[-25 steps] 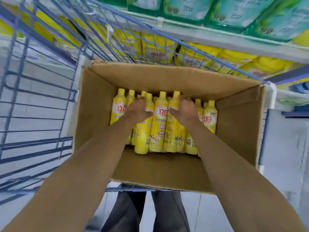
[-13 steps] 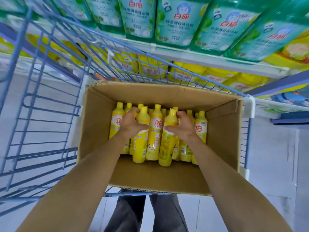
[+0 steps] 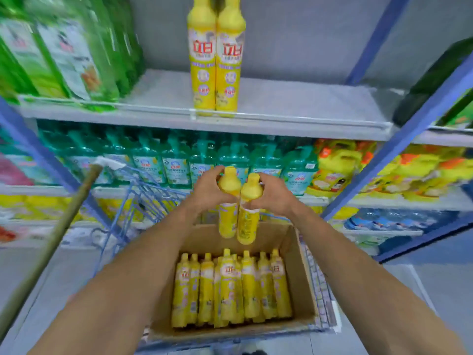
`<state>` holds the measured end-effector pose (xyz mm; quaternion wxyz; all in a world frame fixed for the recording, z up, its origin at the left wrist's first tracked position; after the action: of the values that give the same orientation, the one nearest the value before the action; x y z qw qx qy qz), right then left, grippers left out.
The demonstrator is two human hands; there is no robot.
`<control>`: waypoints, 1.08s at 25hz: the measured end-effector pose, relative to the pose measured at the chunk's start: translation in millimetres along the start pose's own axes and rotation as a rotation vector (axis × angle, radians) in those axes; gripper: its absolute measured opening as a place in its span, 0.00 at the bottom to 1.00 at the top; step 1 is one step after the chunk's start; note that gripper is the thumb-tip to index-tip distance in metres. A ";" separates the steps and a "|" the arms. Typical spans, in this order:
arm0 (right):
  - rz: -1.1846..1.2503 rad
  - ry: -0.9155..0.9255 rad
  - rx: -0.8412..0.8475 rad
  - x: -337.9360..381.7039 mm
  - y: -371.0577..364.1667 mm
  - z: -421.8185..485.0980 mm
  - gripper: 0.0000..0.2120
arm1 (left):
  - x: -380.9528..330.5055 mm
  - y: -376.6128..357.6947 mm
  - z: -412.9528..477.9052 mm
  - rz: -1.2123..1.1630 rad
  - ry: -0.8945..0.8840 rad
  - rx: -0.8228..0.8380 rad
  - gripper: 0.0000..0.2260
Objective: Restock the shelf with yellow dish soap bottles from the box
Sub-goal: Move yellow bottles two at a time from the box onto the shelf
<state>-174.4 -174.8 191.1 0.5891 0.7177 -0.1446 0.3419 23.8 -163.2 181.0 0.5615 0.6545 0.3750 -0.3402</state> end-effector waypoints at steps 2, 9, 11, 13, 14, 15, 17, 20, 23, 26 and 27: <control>-0.037 0.104 -0.072 38.3 51.1 -2.9 0.30 | -57.3 29.6 -3.6 0.038 -0.142 -0.036 0.33; -0.003 0.295 -0.286 129.1 179.5 -4.9 0.27 | -201.9 101.1 -21.7 -0.048 -0.369 -0.112 0.25; 0.018 0.330 -0.309 143.9 203.2 -2.0 0.27 | -229.5 110.1 -19.2 -0.080 -0.390 -0.145 0.23; 0.028 0.362 -0.351 154.0 225.6 -0.3 0.26 | -256.5 115.4 -13.3 -0.081 -0.429 -0.195 0.25; 0.038 0.376 -0.359 154.7 234.6 2.2 0.25 | -267.3 116.1 -9.5 -0.075 -0.446 -0.211 0.25; 0.045 0.382 -0.373 155.2 243.6 5.2 0.24 | -276.6 116.2 -3.3 -0.078 -0.453 -0.226 0.26; 0.055 0.409 -0.411 155.2 261.3 13.3 0.25 | -292.6 114.8 10.2 -0.080 -0.451 -0.258 0.26; 0.059 0.438 -0.472 149.8 285.7 33.8 0.24 | -307.8 112.5 34.8 -0.064 -0.431 -0.298 0.28; 0.117 0.472 -0.502 144.7 305.1 58.7 0.25 | -314.4 110.2 63.0 -0.062 -0.390 -0.371 0.31; 0.128 0.485 -0.488 135.7 312.3 81.4 0.26 | -318.7 97.2 83.8 -0.033 -0.365 -0.427 0.32; 0.132 0.477 -0.470 129.5 311.6 89.6 0.25 | -317.2 91.3 91.3 -0.033 -0.349 -0.435 0.33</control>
<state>-242.1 -316.4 502.9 0.7322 0.4513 -0.1238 0.4949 -53.3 -296.1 487.0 0.7393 0.4439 0.3475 -0.3683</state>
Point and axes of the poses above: each hand's wrist, its own z-axis towards the middle knuckle, its own y-axis out of the back of the hand, x = y × z, the point moved 5 cm from there along z, towards the middle knuckle, and after that the axes turned 3 degrees about y, right-handed, at the moved point
